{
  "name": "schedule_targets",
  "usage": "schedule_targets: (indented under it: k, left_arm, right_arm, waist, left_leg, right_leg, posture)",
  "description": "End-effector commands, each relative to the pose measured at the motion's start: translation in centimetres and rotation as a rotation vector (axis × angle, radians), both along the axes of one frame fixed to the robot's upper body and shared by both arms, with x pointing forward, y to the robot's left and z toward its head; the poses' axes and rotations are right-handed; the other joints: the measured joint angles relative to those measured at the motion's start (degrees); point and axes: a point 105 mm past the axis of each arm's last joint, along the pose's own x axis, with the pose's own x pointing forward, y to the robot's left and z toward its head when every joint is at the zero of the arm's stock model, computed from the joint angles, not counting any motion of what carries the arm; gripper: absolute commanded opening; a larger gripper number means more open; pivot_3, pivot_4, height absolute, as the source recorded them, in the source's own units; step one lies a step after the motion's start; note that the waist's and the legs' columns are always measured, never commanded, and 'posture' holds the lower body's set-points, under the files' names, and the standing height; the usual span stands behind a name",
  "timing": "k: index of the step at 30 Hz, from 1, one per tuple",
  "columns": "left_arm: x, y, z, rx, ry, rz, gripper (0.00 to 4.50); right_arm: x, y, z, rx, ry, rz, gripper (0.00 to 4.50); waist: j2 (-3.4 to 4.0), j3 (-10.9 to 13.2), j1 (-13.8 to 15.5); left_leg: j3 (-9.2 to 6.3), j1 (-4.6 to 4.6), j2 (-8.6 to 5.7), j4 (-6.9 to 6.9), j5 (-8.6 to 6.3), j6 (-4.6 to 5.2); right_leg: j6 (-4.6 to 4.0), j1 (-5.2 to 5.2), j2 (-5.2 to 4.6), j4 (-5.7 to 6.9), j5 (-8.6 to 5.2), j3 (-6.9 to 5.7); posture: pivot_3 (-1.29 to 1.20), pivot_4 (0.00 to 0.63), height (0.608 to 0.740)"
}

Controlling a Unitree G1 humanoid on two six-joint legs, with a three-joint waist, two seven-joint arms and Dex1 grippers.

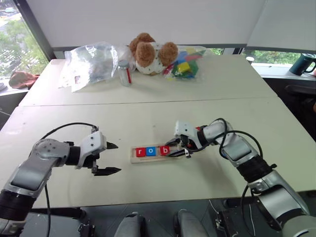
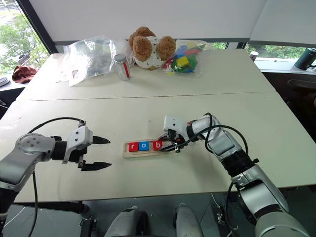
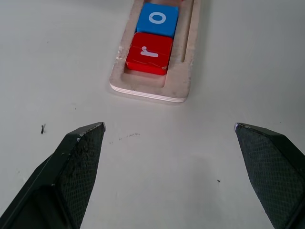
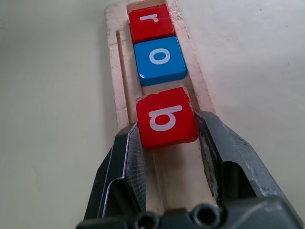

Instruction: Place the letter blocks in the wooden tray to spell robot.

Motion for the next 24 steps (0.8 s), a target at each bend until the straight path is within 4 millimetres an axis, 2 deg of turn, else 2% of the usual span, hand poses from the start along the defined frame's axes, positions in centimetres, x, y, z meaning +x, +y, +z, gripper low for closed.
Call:
schedule_targets:
  k: [1, 24]
  left_arm:
    - [0.1, 0.0, 0.9, -0.007, -0.036, 0.001, 4.50]
    - [0.4, -0.7, 0.4, -0.022, -0.048, 0.009, 4.50]
  right_arm:
    - [0.4, 0.8, 0.9, 0.009, -0.042, 0.028, 1.15]
    - [0.4, 3.0, 0.6, 0.048, -0.010, 0.036, 1.15]
  waist:
    - [0.00, 0.00, 0.00]
    - [0.01, 0.00, 0.00]
  left_leg:
    - [0.00, 0.00, 0.00, 0.00, 0.00, 0.00]
    - [0.00, 0.00, 0.00, 0.00, 0.00, -0.01]
  right_leg:
    - [0.00, 0.00, 0.00, 0.01, 0.00, 0.00]
    - [0.00, -0.01, 0.00, 0.01, 0.00, -0.01]
  posture:
    - [0.00, 0.150, 0.740]
    - [0.00, 0.150, 0.740]
